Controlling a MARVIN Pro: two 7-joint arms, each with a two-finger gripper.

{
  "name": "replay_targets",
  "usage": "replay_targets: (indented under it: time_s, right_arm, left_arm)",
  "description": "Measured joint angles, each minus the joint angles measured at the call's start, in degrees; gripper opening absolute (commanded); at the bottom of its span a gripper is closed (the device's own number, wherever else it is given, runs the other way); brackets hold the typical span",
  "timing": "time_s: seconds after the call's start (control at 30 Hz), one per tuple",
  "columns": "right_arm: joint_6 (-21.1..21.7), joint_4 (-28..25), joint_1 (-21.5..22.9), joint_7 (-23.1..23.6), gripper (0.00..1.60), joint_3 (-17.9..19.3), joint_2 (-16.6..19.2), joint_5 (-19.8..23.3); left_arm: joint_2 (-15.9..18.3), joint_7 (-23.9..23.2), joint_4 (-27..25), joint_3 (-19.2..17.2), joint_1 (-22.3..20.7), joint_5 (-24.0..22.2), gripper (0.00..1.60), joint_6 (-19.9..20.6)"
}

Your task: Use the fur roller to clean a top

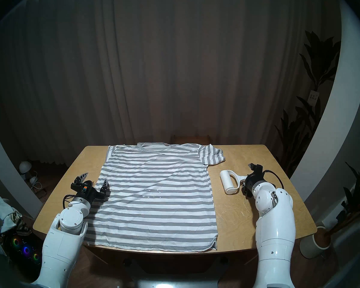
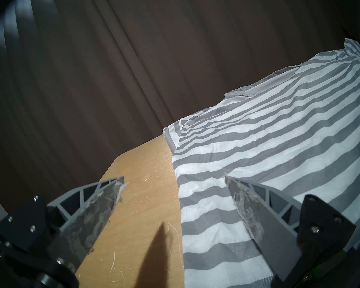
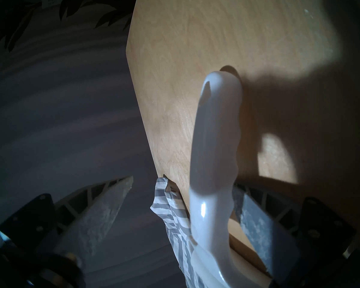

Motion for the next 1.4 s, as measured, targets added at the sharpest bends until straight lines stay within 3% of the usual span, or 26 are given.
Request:
replay_targets:
  time_s: [0.03,0.07,0.1,0.17,0.23,0.3,0.33,0.7,1.0,1.17,1.4]
  right_arm:
    - [0.2,0.3,0.2,0.0,1.60,0.0,0.1,0.0]
    - [0.5,0.6,0.4,0.1,1.48,0.0,0.3,0.0]
    - [0.7,0.9,0.6,0.0,1.12,0.0,0.5,0.0]
    - [0.9,1.7,0.8,-0.6,0.77,0.1,0.7,-0.1]
    - [1.4,2.0,0.8,-1.1,0.70,0.2,1.0,-0.1]
    - [1.6,2.1,0.9,-1.4,0.38,0.1,1.1,-0.1]
    - [1.7,2.1,0.9,-1.5,0.00,0.1,1.2,-0.1]
    - [2.8,1.0,0.2,-3.6,0.00,1.0,1.5,0.2]
    - [3.1,-4.4,-1.5,-3.2,0.00,2.6,-1.0,3.5]
    - [3.8,-7.8,-0.9,0.3,0.00,0.7,-2.9,4.6]
    - [5.7,-12.7,-1.8,6.1,0.00,-4.8,-4.2,3.2]
  left_arm:
    - [-0.1,0.1,0.1,0.0,0.0,0.1,1.60,0.2]
    - [-0.2,0.2,0.2,0.0,0.0,0.2,1.60,0.4]
    - [-0.3,0.4,0.3,0.0,0.0,0.3,1.60,0.7]
    - [-0.5,0.6,0.4,0.0,0.0,0.4,1.60,0.9]
    - [-0.7,0.8,0.4,0.0,-0.1,0.5,1.60,1.1]
    - [-0.8,0.9,0.4,0.0,-0.1,0.5,1.60,1.1]
    - [-0.9,1.0,0.4,0.0,-0.1,0.5,1.60,1.1]
    - [-1.1,1.1,0.4,-0.1,-0.2,0.7,1.60,1.0]
    - [-1.1,0.8,0.4,-0.2,-0.2,0.6,1.60,1.0]
    - [-1.1,0.8,0.3,-0.2,-0.1,0.2,1.60,0.9]
    - [-1.6,0.9,0.2,-0.2,-0.1,-0.6,1.60,0.6]
